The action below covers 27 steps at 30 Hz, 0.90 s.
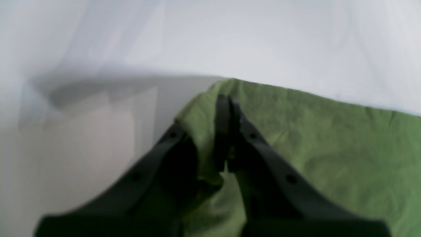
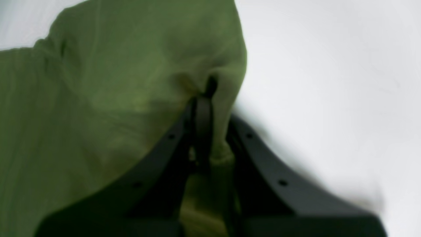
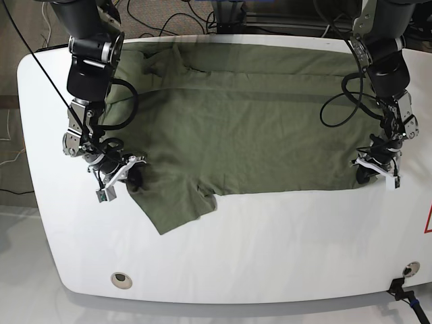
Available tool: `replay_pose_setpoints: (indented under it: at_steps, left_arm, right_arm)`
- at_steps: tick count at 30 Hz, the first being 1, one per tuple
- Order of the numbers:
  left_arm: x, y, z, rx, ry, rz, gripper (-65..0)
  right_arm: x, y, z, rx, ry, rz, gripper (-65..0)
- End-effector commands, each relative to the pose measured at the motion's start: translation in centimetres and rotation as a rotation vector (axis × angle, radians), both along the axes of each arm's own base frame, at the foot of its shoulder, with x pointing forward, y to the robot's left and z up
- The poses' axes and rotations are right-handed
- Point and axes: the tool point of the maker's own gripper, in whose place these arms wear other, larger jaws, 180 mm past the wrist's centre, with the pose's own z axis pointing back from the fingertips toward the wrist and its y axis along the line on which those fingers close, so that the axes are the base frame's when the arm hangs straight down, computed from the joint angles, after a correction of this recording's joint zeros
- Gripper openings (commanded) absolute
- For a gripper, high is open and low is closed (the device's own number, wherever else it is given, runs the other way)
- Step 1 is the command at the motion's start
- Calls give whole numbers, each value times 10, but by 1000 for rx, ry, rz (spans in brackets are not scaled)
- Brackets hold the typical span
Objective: Fold the T-shirt properly
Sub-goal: 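Lift the hem and fold it over toward the collar edge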
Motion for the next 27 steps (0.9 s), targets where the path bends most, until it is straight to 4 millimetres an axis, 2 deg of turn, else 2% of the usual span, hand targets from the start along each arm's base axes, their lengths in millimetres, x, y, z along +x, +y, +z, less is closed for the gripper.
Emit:
replay_pose_setpoints:
  at_steps: [1,5,9,14,20,27]
  left_arm:
    - [21,18,45,48,-124,22,-650]
    - [17,28,66,104,-180,27,-650]
    - [5,29,78,167,-209,6,-650]
    - [-15,25,79,223,-209,-24,-650]
    - [-51,8,78,283,-207,-77,-650]
    - [-98,-22,73,311,-188,-139,-650]
  right_arm:
    - [22,-15,37,-38,-104,-4,-650]
    - [25,-21,56,-102,-121,19,-650]
    - [14,-27,69,-179,-134,42,-650]
    - [-9,-23,80,-270,-141,82,-650]
    - [-45,-19,99,-402,-150,131,-650]
    - [-88,-11,118,-525,-148,179,-650]
